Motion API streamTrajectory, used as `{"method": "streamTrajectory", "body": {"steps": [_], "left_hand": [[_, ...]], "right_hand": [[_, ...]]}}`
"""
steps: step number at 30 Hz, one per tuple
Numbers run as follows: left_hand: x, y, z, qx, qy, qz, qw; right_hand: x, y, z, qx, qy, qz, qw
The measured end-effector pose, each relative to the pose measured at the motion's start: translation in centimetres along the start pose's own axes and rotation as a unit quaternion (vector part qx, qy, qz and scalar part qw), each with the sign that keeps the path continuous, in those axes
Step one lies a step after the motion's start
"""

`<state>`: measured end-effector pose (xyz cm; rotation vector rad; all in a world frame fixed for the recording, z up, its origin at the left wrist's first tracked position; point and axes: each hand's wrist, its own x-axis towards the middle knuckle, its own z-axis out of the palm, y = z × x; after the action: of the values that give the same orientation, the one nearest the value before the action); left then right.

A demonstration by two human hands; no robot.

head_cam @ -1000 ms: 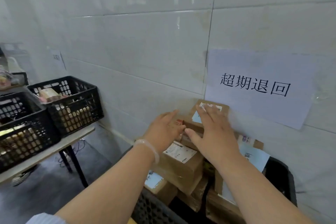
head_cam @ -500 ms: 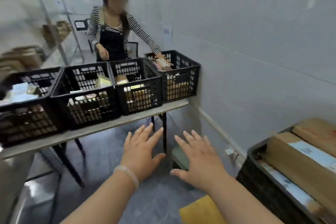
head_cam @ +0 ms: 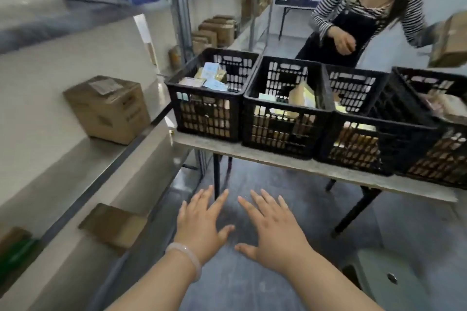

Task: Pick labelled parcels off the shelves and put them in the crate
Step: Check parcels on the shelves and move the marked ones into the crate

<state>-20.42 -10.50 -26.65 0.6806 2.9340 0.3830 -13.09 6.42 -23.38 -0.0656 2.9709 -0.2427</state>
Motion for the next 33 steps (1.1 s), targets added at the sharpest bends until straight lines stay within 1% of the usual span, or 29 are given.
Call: {"method": "streamTrajectory", "body": {"steps": [3,6,8,12,17,22,25,30,33], "left_hand": [[1.2,-3.4,0.5,-0.007,0.008,-0.087,0.996],[2.1,-5.8,0.7,-0.027,0.024,-0.185,0.982],[2.4,-6.6,0.8,-0.04,0.036,-0.245,0.968],[2.1,-7.8,0.9,-0.064,0.06,-0.339,0.937],[0.2,-9.7,2.1,-0.09,0.086,-0.436,0.891],[-0.8,-13.6,3.8,-0.105,0.082,-0.489,0.862],[-0.9,-16.1,5.2,-0.125,0.085,-0.512,0.846],[0.6,-19.6,6.6,-0.148,0.125,-0.517,0.834],[1.5,-22.3,9.0,-0.16,0.123,-0.549,0.811]], "right_hand": [[5.6,-1.0,1.0,-0.006,-0.023,-0.086,0.996],[10.5,-1.3,1.6,-0.014,-0.045,-0.171,0.984],[13.7,-1.4,1.4,-0.024,-0.051,-0.219,0.974],[18.9,-2.5,1.1,-0.044,-0.073,-0.294,0.952],[22.2,-6.2,4.0,-0.036,-0.107,-0.384,0.916],[24.7,-10.4,7.3,-0.041,-0.13,-0.43,0.893],[26.2,-12.3,9.1,-0.04,-0.151,-0.424,0.892],[29.2,-13.4,12.6,-0.046,-0.18,-0.436,0.88],[31.6,-13.9,15.5,-0.031,-0.201,-0.422,0.883]]}}
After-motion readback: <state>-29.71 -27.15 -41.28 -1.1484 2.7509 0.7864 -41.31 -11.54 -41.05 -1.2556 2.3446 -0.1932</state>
